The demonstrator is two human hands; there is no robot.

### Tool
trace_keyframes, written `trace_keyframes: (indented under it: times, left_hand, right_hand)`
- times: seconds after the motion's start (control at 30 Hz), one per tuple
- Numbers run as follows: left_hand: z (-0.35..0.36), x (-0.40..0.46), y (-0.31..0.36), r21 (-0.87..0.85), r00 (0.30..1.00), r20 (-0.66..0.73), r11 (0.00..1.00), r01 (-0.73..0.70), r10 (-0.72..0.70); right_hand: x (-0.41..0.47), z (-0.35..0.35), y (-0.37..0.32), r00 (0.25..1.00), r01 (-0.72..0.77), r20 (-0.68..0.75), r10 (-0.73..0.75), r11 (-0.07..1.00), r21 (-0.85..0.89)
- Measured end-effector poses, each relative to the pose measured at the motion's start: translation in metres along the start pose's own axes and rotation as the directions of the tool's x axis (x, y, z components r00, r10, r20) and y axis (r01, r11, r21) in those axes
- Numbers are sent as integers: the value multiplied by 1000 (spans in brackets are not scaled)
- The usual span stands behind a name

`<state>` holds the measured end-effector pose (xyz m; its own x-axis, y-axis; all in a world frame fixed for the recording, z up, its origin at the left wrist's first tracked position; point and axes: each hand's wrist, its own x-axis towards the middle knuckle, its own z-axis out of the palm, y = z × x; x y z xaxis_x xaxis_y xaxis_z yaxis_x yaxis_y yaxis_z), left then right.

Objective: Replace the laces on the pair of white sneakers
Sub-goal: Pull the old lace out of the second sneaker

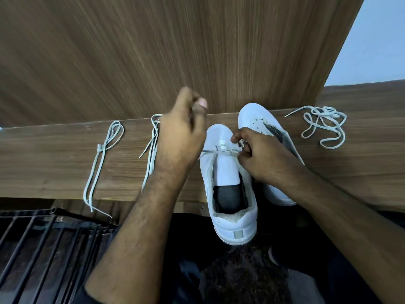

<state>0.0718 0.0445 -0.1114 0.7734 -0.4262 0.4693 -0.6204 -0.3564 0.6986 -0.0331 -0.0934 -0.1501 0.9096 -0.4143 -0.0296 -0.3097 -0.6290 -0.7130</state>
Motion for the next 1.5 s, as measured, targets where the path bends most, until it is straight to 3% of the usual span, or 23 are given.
trace_keyframes:
  times: [0.03, 0.1, 0.13, 0.17, 0.23, 0.33, 0.43, 0.5, 0.53, 0.6, 0.67, 0.7, 0.73, 0.77, 0.83, 0.87, 0.93, 1.0, 1.07, 1.13, 1.2, 1.27, 1.5]
  left_hand:
    - [-1, -2, -2, 275, 989, 149, 960, -59, 18]
    - [-3, -4, -5, 674, 905, 369, 731, -102, -213]
    - [-5, -3, -6, 741, 845, 413, 665, -94, -340]
    - [-6, -3, -8, 729, 793, 443, 683, -48, -418]
    - [-11, -3, -13, 574, 756, 488, 813, 99, -437]
    - [-13, -2, -19, 347, 878, 382, 925, 152, -288]
    - [-7, 3, -19, 169, 984, 59, 973, 159, -171]
    - [-9, 9, -15, -118, 966, -176, 978, 171, -190]
    - [-11, 10, -15, -246, 944, -240, 955, 168, -228]
    - [-14, 10, -14, -504, 919, -215, 844, 186, -330]
    - [-14, 9, -5, -731, 899, -24, 621, 282, -437]
    - [-14, 8, -1, -755, 886, 56, 561, 339, -460]
    - [-13, 8, -1, -722, 883, 86, 582, 374, -462]
    - [-12, 6, -3, -643, 891, 68, 664, 383, -448]
    - [-8, 4, -14, -284, 926, 3, 887, 363, -378]
    - [-6, 3, -19, -30, 930, 20, 929, 368, -368]
    - [0, -1, -23, 425, 871, 138, 823, 377, -471]
    - [4, -6, -20, 613, 796, 206, 709, 349, -570]
    - [5, -7, -19, 632, 801, 238, 714, 302, -549]
    - [5, -8, -19, 516, 830, 329, 822, 240, -449]
    - [7, -9, -14, 405, 804, 457, 894, 193, -381]
    - [11, -14, -11, 406, 748, 549, 902, 150, -371]
    - [18, -17, -18, 438, 795, 475, 885, 158, -377]
  right_hand:
    - [0, 0, 0, 1000, -2, 7, 2, 1000, -1]
    - [0, 0, 0, 1000, 0, 27, 1, 1000, -16]
    - [0, 0, 0, 999, 2, 36, -1, 999, -33]
    - [0, 0, 0, 999, 4, 46, -1, 999, -50]
    - [1, 0, -1, 997, -3, 74, 8, 998, -69]
    - [1, 0, -2, 996, -6, 93, 15, 996, -94]
    - [2, 1, -2, 994, -7, 109, 19, 994, -108]
    - [1, 4, -2, 992, 13, 128, 4, 992, -126]
    - [1, 5, -3, 991, 32, 131, -14, 990, -140]
    - [1, 6, -3, 991, 56, 132, -34, 984, -170]
    - [1, 5, -3, 991, 60, 130, -35, 979, -197]
    - [1, 5, -3, 991, 61, 127, -35, 977, -203]
    - [1, 5, -3, 992, 64, 121, -40, 977, -203]
    - [0, 5, -3, 992, 66, 115, -44, 978, -200]
    - [-1, 5, -4, 993, 68, 108, -47, 978, -197]
    - [0, 5, -4, 994, 57, 108, -36, 978, -200]
    - [1, 2, -5, 994, 10, 113, 7, 989, -148]
    - [4, -1, -5, 992, -60, 112, 62, 998, -19]
    - [9, -1, -2, 988, -105, 113, 103, 994, 9]
    - [13, 3, 2, 990, -105, 94, 107, 994, -20]
    - [16, 8, 6, 997, -64, 42, 68, 994, -92]
    - [19, 15, 11, 1000, -16, -8, 15, 974, -227]
    - [24, 24, 11, 999, 50, 25, -44, 928, -369]
